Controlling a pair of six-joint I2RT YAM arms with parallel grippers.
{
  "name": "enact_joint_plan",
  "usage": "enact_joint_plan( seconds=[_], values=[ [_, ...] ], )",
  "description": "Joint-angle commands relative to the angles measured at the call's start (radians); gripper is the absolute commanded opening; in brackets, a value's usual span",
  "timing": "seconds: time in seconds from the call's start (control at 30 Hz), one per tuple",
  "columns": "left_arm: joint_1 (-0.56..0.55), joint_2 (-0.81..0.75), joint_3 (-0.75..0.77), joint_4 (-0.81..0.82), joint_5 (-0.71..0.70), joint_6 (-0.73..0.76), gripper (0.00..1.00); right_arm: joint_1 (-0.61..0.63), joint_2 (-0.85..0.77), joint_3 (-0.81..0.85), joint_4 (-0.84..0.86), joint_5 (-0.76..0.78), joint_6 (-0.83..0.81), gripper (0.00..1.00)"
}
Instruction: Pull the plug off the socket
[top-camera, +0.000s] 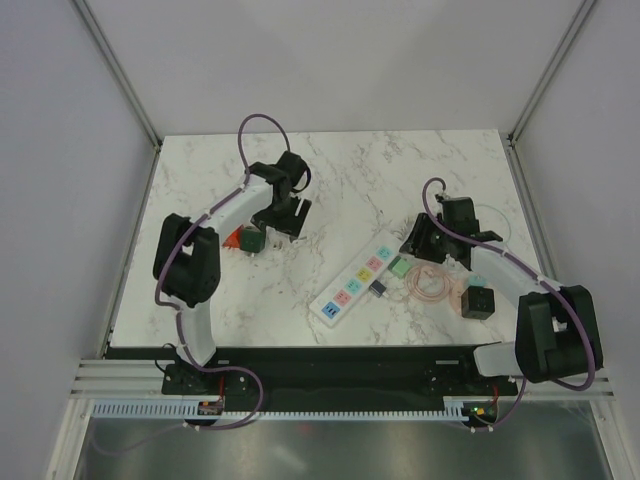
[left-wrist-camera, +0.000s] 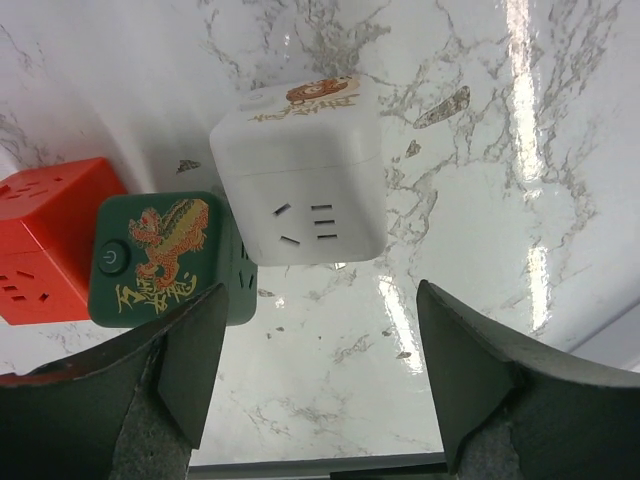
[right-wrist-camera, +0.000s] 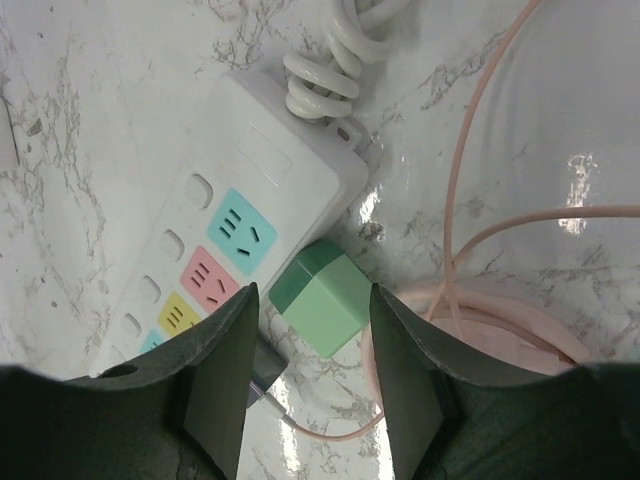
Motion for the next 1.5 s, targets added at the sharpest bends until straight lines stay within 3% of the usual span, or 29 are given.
enact_joint_plan(
  seconds=[0.0,0.2,0.37,0.43,0.57,0.7,0.93,1.47],
  values=[
    [0.005,-0.071,0.052,0.018,0.005,0.026,0.83,0.007,-0.044,0.007,-0.026,0.037,-0.036,0.57],
    [-0.007,-0.186,0.042,0.063,0.123,0.003,0.83,0.011,-0.076,0.025,-0.095,0.084,-0.096,0.59],
    [-0.085,-0.32,-0.122,0.27,0.287,-0.044,0.78,0.111,-0.125,0.01,-0.122,0.098,-0.151,0.61],
    [-0.167,-0.335,-0.174,0.372,0.307,-0.055,0.79,0.158,-0.139,-0.007,-0.127,0.12,-0.157,0.62],
    [-0.353,-0.306,-0.288,0.487,0.169,-0.089,0.83,0.266,-0.177,-0.045,-0.122,0.112,-0.151,0.66],
    [-0.434,-0.312,-0.402,0.616,0.106,-0.129,0.91,0.338,-0.203,-0.085,-0.089,0.127,-0.127,0.69],
    [-0.451,-0.337,-0.563,0.767,0.08,-0.143,0.99,0.389,-0.182,-0.133,-0.056,0.167,-0.087,0.73],
    [-0.468,-0.265,-0.581,0.841,0.045,-0.18,0.97,0.409,-0.084,-0.07,-0.043,0.337,0.062,0.64]
  ],
)
